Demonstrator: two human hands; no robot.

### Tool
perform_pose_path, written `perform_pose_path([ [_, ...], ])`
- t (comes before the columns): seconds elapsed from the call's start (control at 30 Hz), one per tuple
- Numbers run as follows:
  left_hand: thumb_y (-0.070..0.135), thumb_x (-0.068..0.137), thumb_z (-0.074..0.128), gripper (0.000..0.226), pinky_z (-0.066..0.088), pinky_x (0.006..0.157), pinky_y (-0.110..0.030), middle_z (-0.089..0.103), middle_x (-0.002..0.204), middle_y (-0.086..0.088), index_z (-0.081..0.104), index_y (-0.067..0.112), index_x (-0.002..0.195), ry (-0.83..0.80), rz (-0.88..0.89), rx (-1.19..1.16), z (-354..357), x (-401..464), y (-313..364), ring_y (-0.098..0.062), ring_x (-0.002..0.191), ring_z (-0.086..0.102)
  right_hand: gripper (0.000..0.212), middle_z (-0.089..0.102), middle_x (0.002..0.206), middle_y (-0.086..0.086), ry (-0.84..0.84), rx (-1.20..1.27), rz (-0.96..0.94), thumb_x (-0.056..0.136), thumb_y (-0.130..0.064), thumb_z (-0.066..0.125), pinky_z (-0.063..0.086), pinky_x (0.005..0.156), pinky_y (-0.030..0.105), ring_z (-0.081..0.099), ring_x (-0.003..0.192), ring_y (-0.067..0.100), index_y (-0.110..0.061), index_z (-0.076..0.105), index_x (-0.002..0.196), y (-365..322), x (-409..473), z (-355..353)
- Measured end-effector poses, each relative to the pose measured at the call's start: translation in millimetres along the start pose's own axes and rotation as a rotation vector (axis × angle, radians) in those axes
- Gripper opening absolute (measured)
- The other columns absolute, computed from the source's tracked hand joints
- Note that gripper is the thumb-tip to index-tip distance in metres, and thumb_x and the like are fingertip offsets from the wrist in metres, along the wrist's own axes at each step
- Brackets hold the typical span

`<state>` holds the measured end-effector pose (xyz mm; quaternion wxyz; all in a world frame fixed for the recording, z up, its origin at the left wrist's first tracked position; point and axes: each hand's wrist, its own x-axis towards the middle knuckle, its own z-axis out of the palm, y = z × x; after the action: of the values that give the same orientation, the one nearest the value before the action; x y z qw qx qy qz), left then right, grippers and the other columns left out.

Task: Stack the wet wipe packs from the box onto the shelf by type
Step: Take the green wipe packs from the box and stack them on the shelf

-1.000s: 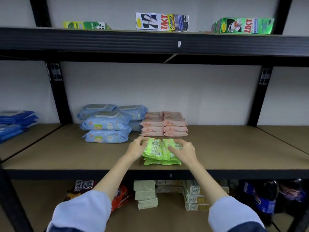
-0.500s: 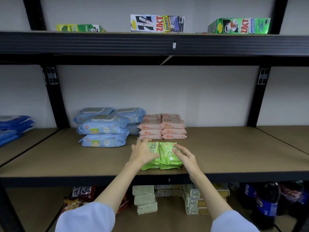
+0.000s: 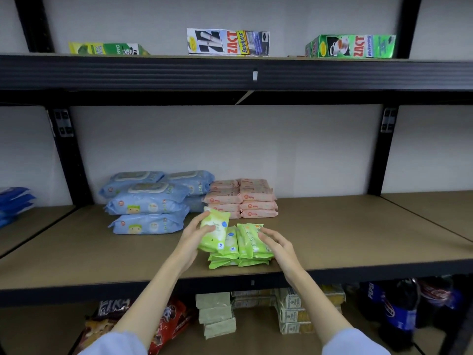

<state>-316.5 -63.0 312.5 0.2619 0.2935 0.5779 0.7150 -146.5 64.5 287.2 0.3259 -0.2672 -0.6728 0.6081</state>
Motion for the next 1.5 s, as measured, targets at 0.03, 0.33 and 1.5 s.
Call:
perform_pose_path([
  [0.03, -0.002, 0.084, 0.056, 0.046, 0.038, 0.103, -0.033, 0.051, 0.133, -0.007, 0.052, 0.022, 0.124, -0.021, 0.000, 0.036, 0, -1, -6, -0.021, 0.123, 0.048, 0.023, 0.059, 0.111, -0.006, 0.016, 0.006, 0.011, 0.088, -0.031, 0.061, 0.037, 0.074, 0.012, 0.052, 0.098, 0.001, -0.023, 0.064, 0.109, 0, 2, 1],
  [0.33, 0.012, 0.086, 0.061, 0.041, 0.033, 0.090, -0.015, 0.047, 0.132, 0.008, 0.052, 0.027, 0.123, -0.101, 0.082, 0.183, -5, -11, -26, -0.005, 0.116, 0.044, 0.070, 0.041, 0.126, 0.009, 0.066, -0.798, -0.059, 0.068, -0.047, 0.076, 0.040, 0.103, 0.039, 0.044, 0.119, 0.028, -0.022, 0.048, 0.127, -28, 22, 18],
  [1.5, 0.038, 0.085, 0.061, 0.068, 0.027, 0.110, -0.029, 0.031, 0.149, 0.005, 0.027, 0.032, 0.144, -0.166, -0.100, 0.267, 5, 9, -24, -0.015, 0.134, 0.035, 0.065, 0.035, 0.147, -0.014, -0.106, 0.012, -0.058, 0.080, -0.063, 0.045, 0.021, 0.113, 0.033, 0.029, 0.137, 0.007, -0.038, 0.037, 0.139, 1, 19, 18],
])
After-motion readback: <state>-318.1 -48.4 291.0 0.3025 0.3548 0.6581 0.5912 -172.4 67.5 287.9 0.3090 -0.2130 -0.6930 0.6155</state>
